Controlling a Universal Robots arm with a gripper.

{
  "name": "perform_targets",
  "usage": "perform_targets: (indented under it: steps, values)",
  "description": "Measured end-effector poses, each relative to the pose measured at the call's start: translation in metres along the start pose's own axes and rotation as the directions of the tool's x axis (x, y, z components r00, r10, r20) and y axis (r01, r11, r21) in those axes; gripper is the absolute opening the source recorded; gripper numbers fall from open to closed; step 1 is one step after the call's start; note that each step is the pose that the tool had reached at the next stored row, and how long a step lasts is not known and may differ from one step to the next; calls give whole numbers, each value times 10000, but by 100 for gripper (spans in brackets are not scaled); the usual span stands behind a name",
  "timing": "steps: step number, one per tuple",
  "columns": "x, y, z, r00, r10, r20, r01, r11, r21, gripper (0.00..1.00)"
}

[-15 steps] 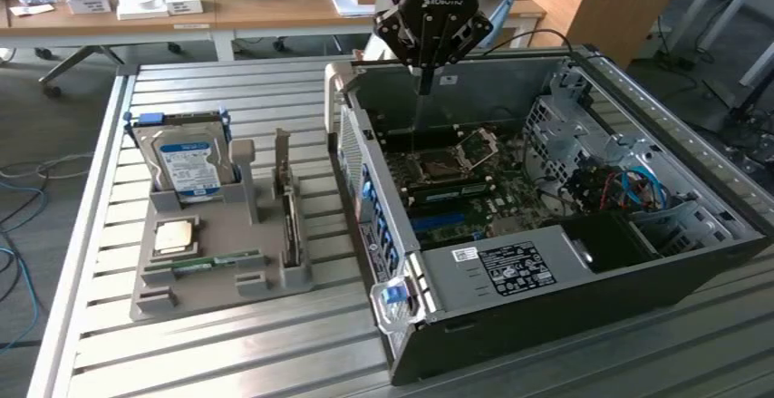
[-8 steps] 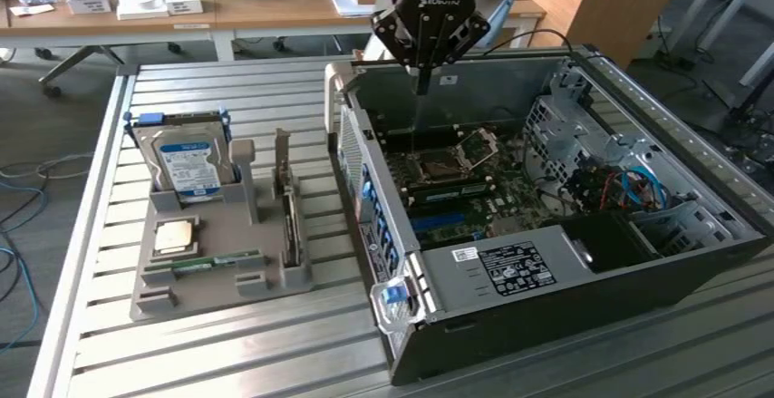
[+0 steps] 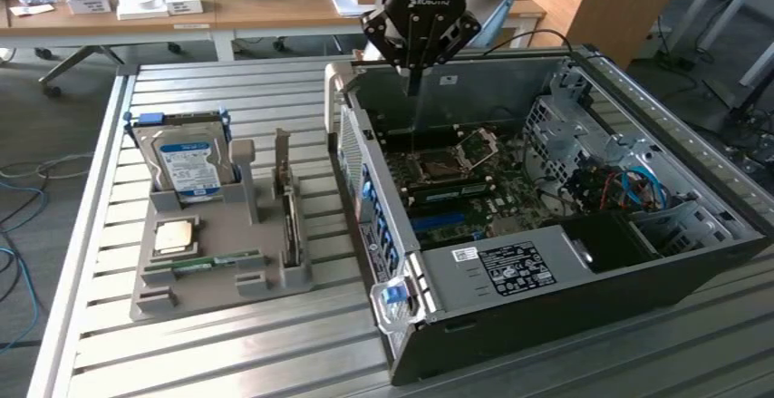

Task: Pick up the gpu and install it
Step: 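Reach for the gpu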

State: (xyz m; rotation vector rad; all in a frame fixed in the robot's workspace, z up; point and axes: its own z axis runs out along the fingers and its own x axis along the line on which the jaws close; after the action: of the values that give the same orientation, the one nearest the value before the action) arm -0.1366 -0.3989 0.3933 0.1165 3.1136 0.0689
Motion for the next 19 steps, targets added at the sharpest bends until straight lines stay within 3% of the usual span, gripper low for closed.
perform_targets:
  steps: [12, 19]
  values:
    - [154, -11, -4, 10000, 0, -1, 0, 10000, 0, 11]
    - [296, -22, -8, 10000, 0, 0, 0, 10000, 0, 11]
